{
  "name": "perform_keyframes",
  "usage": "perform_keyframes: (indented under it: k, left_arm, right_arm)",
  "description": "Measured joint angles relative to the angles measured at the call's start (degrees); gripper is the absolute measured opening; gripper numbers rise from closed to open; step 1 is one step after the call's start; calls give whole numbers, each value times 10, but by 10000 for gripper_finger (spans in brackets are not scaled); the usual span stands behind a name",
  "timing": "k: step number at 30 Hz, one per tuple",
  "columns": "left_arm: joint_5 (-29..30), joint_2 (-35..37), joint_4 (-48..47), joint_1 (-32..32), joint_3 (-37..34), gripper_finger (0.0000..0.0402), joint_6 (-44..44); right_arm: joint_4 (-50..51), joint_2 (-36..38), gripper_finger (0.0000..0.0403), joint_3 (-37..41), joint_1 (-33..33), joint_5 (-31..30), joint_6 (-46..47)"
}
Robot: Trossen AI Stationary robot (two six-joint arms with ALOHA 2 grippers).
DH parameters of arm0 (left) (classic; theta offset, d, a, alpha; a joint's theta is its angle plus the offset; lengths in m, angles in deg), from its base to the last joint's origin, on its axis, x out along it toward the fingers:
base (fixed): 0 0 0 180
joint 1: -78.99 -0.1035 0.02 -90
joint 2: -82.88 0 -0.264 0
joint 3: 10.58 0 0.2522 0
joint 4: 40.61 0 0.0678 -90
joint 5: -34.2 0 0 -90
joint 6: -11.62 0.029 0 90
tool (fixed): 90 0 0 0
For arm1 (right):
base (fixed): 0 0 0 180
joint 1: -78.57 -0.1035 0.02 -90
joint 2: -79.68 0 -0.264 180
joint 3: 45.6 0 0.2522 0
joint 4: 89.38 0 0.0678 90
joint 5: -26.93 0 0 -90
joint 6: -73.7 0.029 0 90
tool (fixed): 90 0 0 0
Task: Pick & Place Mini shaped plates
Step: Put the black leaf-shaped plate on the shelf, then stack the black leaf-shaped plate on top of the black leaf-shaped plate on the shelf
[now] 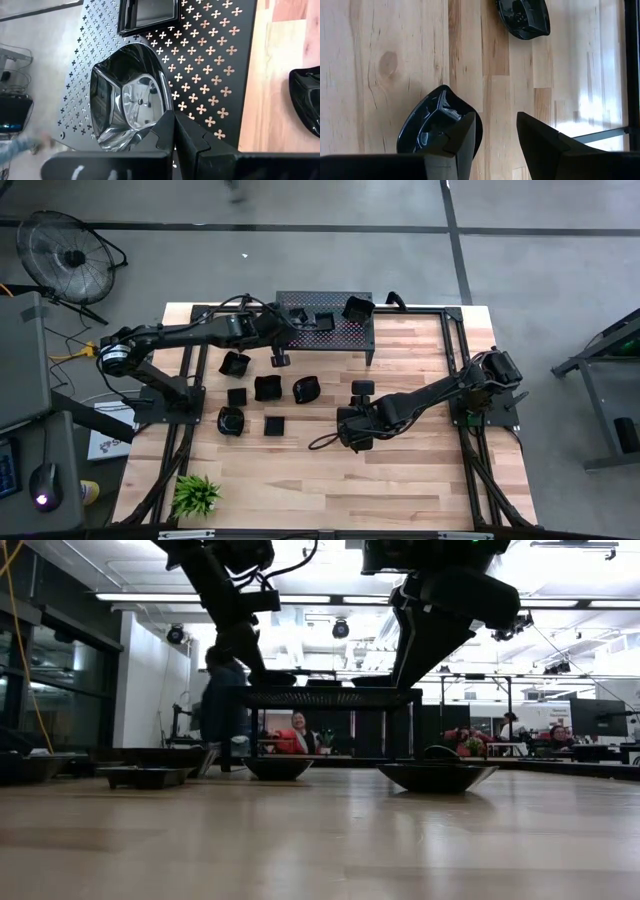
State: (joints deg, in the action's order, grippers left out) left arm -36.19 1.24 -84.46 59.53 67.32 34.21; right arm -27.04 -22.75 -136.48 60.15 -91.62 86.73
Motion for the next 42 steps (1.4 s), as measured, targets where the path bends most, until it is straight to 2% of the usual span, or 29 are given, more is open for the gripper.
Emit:
perform_keyframes:
  k: [21, 25, 34, 42]
  left_arm:
    - [-5, -22, 15, 0, 0, 8, 26]
    - [-6, -22, 14, 0, 0, 36, 31]
    - [-6, -22, 14, 0, 0, 127, 46]
    - [-5, -22, -13, 0, 24, 142, 72]
  right_arm:
    - [0, 0, 139, 0, 0, 0, -5]
    - [0, 0, 139, 0, 0, 0, -4]
    - [0, 0, 139, 0, 0, 1, -1]
    - [0, 0, 139, 0, 0, 1, 0]
